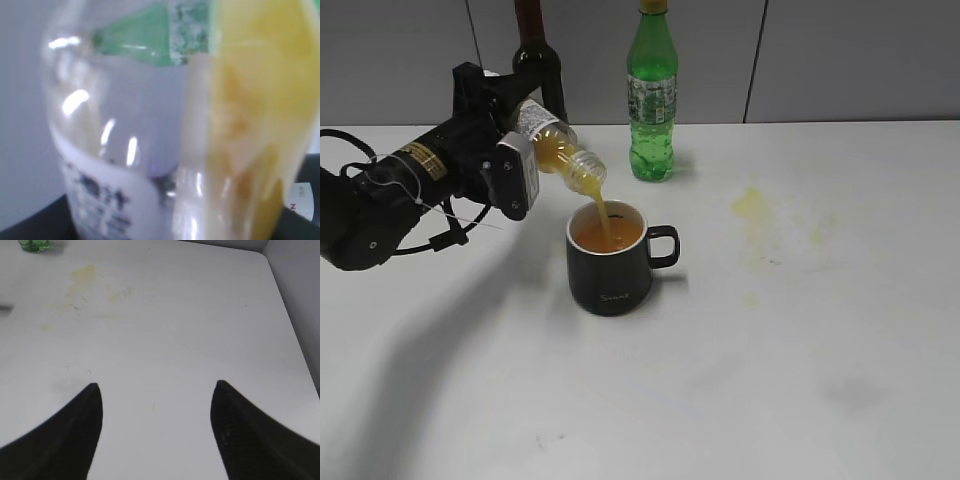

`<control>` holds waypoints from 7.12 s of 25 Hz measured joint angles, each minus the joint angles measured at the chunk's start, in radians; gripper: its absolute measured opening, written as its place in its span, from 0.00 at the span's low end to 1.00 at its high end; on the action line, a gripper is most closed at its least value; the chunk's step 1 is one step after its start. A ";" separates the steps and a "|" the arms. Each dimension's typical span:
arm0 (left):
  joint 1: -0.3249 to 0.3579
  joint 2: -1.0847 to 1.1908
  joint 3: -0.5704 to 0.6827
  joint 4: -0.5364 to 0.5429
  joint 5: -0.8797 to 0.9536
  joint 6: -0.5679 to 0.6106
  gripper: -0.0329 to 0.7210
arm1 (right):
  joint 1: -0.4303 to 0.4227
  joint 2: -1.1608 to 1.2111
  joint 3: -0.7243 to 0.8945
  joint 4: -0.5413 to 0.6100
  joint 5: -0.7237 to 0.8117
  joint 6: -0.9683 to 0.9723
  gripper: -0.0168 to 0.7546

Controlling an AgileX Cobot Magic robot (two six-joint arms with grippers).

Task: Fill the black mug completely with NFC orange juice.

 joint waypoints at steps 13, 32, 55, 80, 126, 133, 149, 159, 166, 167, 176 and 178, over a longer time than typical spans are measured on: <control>0.000 0.000 0.000 0.043 0.012 0.093 0.66 | 0.000 0.000 0.000 0.000 0.000 0.000 0.69; 0.000 0.000 0.000 0.049 0.012 0.130 0.66 | 0.000 0.000 0.000 0.000 0.000 0.000 0.69; 0.000 0.000 0.000 0.049 0.008 0.157 0.66 | 0.000 0.000 0.000 0.000 0.000 0.000 0.69; 0.000 0.000 0.000 0.047 0.008 -0.709 0.66 | 0.000 0.000 0.000 0.000 0.000 0.000 0.69; 0.094 0.221 -0.248 -0.381 0.327 -1.535 0.66 | 0.000 0.000 0.000 0.000 0.000 0.000 0.69; 0.094 0.245 -0.249 -0.345 0.303 -1.544 0.66 | 0.000 0.000 0.000 0.000 0.000 0.000 0.69; 0.094 0.252 -0.249 -0.353 0.303 -1.546 0.92 | 0.000 0.000 0.000 0.000 0.000 0.000 0.69; 0.079 0.247 -0.179 -0.400 0.228 -1.546 0.92 | 0.000 0.000 0.000 0.000 0.000 0.000 0.69; 0.079 0.188 -0.078 -0.404 0.191 -1.546 0.92 | 0.000 0.000 0.000 0.000 0.000 0.000 0.69; 0.079 0.175 -0.058 -0.404 0.190 -1.546 0.92 | 0.000 0.000 0.000 0.000 0.000 0.000 0.69; 0.079 -0.074 0.144 -0.405 0.297 -1.546 0.91 | 0.000 0.000 0.000 0.000 0.000 0.000 0.69; 0.079 -0.166 0.162 -0.405 0.432 -1.546 0.91 | 0.000 0.000 0.000 0.000 0.000 0.000 0.69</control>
